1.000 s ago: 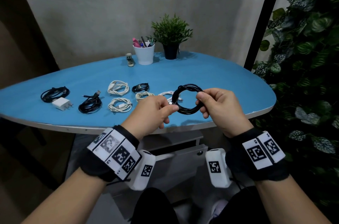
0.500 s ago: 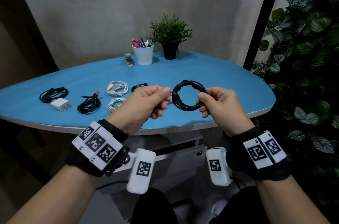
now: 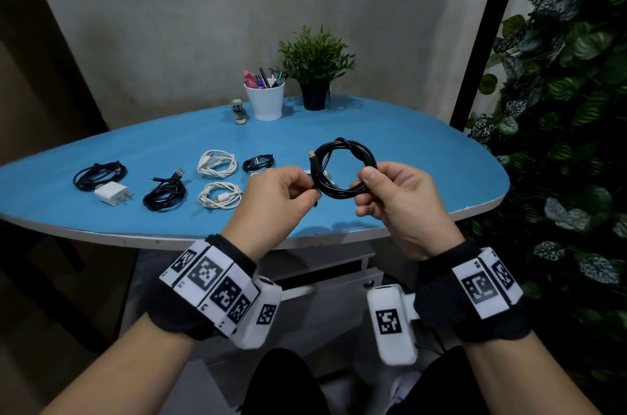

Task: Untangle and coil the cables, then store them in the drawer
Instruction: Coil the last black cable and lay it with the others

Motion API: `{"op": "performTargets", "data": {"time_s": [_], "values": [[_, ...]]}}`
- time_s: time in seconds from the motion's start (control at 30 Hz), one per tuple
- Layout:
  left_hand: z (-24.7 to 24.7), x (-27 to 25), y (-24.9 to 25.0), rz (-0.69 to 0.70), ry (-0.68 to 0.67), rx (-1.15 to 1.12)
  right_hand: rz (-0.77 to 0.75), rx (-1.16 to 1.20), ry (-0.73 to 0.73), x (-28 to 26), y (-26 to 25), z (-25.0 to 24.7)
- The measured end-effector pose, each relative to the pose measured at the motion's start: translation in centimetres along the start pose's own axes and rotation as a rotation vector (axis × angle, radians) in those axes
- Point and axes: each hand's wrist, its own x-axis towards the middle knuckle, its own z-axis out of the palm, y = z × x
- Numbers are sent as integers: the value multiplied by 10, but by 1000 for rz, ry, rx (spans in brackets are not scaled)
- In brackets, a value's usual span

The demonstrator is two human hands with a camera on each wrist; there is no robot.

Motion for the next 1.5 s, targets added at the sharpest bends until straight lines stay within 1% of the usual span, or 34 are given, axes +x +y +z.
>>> {"op": "performTargets", "data": {"time_s": [0.03,0.1,0.23,0.3,0.37,0.5,0.63,0.77,0.87,1.03,1.13,1.27,1.33,1.43,1.5], "values": [[0,1,-1,-12,24,-33,4,15,-11,-1,0,1],[2,1,0,-68,29,-231,13,47,-25,-2,-1,2],[3,-2,7,-155,-81,-623,38,85,-5,-3,-1,2],[2,-3,9,-175,-122,-744,44,105,15,-1,-2,0],[3,-4,10,-158,-131,-743,53,112,20,0,-2,0],[10,-6,9,-137,-49,-773,81,87,-9,2,-2,-1],[19,-9,9,-128,-16,-797,98,81,-17,1,0,-3],[25,-11,8,-151,-58,-812,120,80,-43,-1,5,-1],[27,-11,10,-151,-56,-838,121,57,-70,-1,7,2],[24,-12,19,-74,-90,-846,112,50,-96,0,6,5],[21,-14,22,-45,-89,-793,103,54,-88,1,4,4],[22,-11,19,-116,28,-748,64,63,-11,1,2,7],[23,-8,15,-162,75,-727,11,27,47,1,3,9],[24,-5,11,-223,131,-728,-101,-139,44,1,7,12],[23,-4,8,-248,168,-733,-125,-222,20,1,10,13]]}}
